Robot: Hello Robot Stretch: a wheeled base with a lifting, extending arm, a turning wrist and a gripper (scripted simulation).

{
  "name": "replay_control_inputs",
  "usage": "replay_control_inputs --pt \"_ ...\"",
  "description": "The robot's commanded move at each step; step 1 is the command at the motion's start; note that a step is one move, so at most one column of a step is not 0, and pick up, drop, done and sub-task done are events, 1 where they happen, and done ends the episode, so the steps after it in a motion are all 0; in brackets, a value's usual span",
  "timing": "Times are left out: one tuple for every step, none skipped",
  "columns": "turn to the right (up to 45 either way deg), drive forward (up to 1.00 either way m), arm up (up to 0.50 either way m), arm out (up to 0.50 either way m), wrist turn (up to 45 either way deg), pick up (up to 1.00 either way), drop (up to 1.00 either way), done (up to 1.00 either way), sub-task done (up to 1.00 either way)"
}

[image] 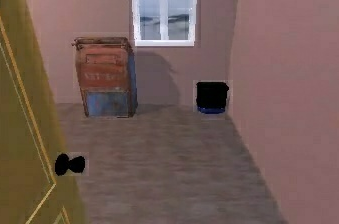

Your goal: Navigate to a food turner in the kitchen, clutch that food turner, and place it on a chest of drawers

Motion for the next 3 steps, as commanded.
replay_control_inputs --pt "9.0 0.0 0.0 0.0 0.0 0.0 0.0 0.0 0.0" --pt "0.0 0.95 0.0 0.0 0.0 0.0 0.0 0.0 0.0" --pt "-45.0 0.0 0.0 0.0 0.0 0.0 0.0 0.0 0.0"
